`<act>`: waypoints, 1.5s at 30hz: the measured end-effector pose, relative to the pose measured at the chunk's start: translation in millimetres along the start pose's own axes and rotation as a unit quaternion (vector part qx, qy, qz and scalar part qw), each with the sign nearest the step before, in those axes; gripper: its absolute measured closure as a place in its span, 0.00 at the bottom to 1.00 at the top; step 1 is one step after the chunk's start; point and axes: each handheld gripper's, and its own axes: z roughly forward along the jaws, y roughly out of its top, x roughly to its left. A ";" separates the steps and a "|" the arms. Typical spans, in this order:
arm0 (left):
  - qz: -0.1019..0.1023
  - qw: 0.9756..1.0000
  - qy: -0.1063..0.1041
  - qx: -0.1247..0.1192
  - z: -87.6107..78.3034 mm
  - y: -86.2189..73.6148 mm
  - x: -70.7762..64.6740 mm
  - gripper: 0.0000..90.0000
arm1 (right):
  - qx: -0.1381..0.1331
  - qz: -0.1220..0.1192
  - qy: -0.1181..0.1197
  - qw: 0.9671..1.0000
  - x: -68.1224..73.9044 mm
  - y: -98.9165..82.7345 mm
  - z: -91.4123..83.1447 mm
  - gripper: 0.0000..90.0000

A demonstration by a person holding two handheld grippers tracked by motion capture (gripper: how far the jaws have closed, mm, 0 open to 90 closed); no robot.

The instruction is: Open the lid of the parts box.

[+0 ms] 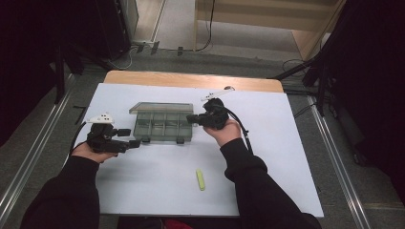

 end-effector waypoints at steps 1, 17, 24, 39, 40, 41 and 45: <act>0.002 1.000 0.003 -0.002 -0.2 0.8 0.9 0.30 | -0.001 -0.001 0.000 1.000 0.5 0.6 -0.2 1.00; -0.004 1.000 0.024 -0.003 3.1 10.7 28.4 0.30 | -0.003 0.004 0.004 1.000 0.4 3.4 -0.6 1.00; 0.007 0.999 0.037 -0.008 7.0 17.0 40.1 0.30 | -0.006 -0.004 -0.002 1.000 1.2 5.6 -1.0 1.00; 0.018 0.999 0.047 -0.009 15.7 41.9 56.9 0.32 | -0.012 0.004 -0.003 1.000 -1.1 6.7 0.7 1.00; 0.019 0.999 0.045 -0.012 16.8 43.1 57.7 0.33 | -0.012 0.004 -0.003 1.000 -1.3 6.9 1.0 1.00; 0.021 0.999 0.045 -0.012 17.5 44.3 58.5 0.35 | -0.012 0.004 -0.004 1.000 -1.2 7.1 1.1 1.00; 0.013 0.998 0.054 -0.019 20.8 47.0 64.7 0.36 | -0.016 0.004 -0.008 1.000 -0.8 7.8 0.9 1.00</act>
